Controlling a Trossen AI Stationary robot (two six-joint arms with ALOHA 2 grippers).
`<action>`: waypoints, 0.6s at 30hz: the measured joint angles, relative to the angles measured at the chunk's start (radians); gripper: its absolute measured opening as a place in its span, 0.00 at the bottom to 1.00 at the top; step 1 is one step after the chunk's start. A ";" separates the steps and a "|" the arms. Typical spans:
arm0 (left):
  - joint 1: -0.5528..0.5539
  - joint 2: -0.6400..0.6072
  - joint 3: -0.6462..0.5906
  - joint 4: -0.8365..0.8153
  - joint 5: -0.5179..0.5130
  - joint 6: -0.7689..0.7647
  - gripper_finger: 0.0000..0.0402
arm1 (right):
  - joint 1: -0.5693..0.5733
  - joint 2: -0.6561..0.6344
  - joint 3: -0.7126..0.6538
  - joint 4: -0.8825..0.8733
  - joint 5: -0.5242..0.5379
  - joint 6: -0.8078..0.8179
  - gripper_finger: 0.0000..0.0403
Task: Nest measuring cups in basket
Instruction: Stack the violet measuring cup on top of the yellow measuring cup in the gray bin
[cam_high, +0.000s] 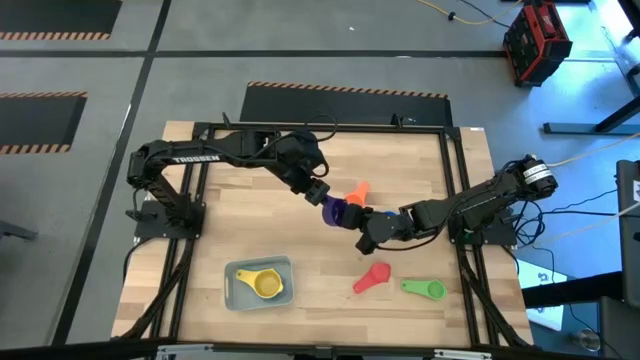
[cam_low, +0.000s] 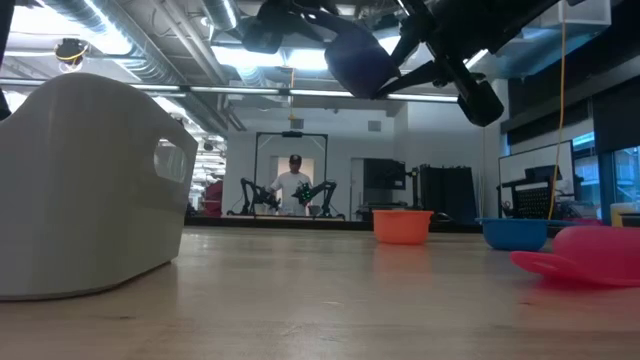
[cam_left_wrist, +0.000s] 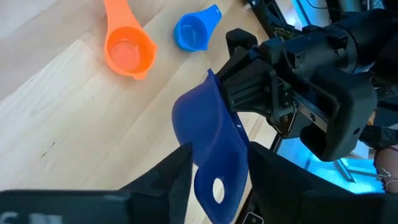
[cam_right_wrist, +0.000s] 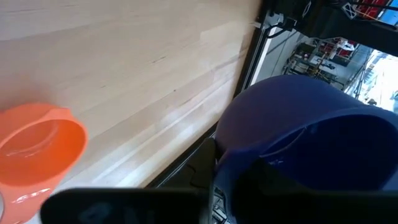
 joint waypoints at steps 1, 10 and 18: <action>0.000 0.000 0.000 0.000 0.000 0.000 0.34 | 0.000 0.000 0.000 0.000 0.000 0.000 0.09; 0.000 0.000 0.000 0.005 0.022 -0.004 0.15 | 0.000 0.000 -0.001 -0.001 -0.001 -0.001 0.09; 0.000 -0.001 0.001 0.008 0.029 -0.004 0.02 | 0.000 0.000 -0.001 -0.002 0.000 -0.013 0.10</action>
